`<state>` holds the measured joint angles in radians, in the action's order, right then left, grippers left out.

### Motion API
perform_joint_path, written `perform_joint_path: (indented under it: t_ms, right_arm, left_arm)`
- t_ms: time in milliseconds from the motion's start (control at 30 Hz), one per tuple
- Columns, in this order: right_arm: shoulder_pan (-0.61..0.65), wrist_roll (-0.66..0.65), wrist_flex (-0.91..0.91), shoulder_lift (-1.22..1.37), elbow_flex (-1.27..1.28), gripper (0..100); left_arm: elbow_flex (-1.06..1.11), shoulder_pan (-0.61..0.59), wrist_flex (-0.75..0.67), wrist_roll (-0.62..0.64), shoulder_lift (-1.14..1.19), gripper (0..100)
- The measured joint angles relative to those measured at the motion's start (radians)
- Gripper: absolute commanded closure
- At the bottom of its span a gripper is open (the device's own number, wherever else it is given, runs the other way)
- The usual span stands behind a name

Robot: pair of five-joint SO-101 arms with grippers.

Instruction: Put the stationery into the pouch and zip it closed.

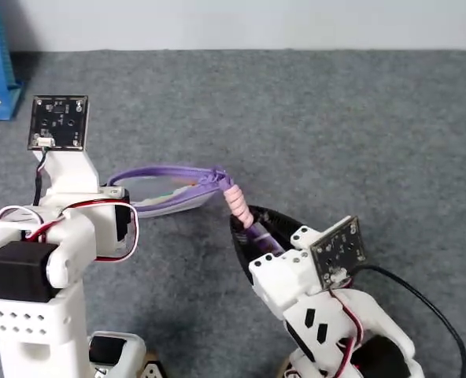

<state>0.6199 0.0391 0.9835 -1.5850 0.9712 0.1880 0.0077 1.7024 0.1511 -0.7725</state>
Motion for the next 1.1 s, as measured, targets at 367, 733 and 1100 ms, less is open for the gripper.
perform_joint_path:
  t_ms: [367, 733, 1100]
  right_arm:
    - [-0.209, -0.16, -0.356, -0.002, 0.259, 99.1]
    - [-0.245, -0.193, -0.532, -0.063, 0.307, 99.1]
    - [-0.143, -0.193, -0.391, -0.212, 0.241, 99.1]
  left_arm:
    - [0.0, 0.002, 0.0, -0.034, 0.0, 99]
    - [0.0, 0.101, -0.002, -0.084, 0.006, 90]
    - [0.002, 0.107, -0.241, -0.061, 0.012, 74]
